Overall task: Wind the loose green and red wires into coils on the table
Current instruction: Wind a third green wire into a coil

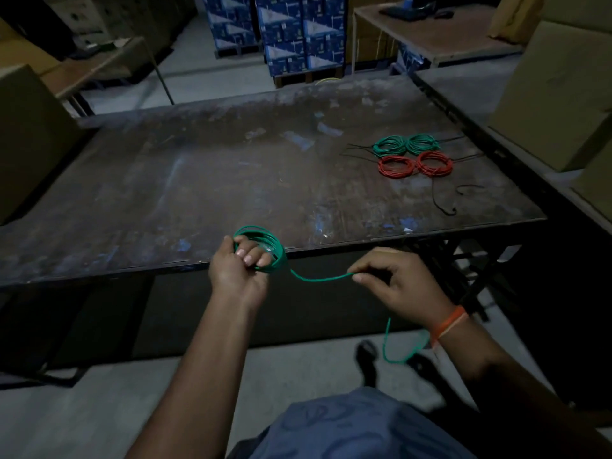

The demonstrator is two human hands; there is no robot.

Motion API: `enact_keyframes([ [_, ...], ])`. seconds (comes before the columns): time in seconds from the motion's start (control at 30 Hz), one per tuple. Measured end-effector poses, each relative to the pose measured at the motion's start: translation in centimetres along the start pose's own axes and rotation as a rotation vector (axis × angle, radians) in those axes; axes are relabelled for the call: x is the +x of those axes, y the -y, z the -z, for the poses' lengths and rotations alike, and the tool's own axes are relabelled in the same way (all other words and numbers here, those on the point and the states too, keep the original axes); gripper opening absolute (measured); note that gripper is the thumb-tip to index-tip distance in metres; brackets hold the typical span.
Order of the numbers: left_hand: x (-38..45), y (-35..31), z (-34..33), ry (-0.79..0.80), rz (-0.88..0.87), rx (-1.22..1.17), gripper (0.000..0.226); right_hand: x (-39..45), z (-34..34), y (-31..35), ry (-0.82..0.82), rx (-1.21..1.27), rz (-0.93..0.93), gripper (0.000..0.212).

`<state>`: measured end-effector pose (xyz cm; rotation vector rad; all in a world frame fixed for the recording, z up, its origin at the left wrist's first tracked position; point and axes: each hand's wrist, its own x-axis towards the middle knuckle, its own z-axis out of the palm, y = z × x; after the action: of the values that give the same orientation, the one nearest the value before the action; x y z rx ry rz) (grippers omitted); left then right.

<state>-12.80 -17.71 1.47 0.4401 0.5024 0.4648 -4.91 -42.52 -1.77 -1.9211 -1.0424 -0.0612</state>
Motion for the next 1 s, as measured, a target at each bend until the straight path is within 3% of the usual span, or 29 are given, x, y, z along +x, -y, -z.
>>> enact_keyframes([
  [0.13,-0.6,3.0,-1.1,-0.012,-0.076,0.28,0.039,1.9,-0.2,3.0,0.119,-0.013,0.176,0.009],
  [0.3,-2.3,5.6,-0.7,0.082,-0.23,0.721,0.053,4.6,0.0,4.6,0.078,0.012,0.274,0.01],
  [0.43,-3.3,5.7,-0.3,0.175,-0.216,0.805,0.054,6.3,-0.2,4.6,0.045,0.012,0.254,0.009],
  [0.77,-4.2,2.9,0.0,0.358,0.411,0.305,0.036,8.1,-2.1,2.5,0.088,0.055,0.063,0.025],
  [1.0,-1.7,-1.4,2.5,0.361,0.416,0.062,0.037,7.6,-5.2,0.5,0.215,0.143,-0.279,0.028],
])
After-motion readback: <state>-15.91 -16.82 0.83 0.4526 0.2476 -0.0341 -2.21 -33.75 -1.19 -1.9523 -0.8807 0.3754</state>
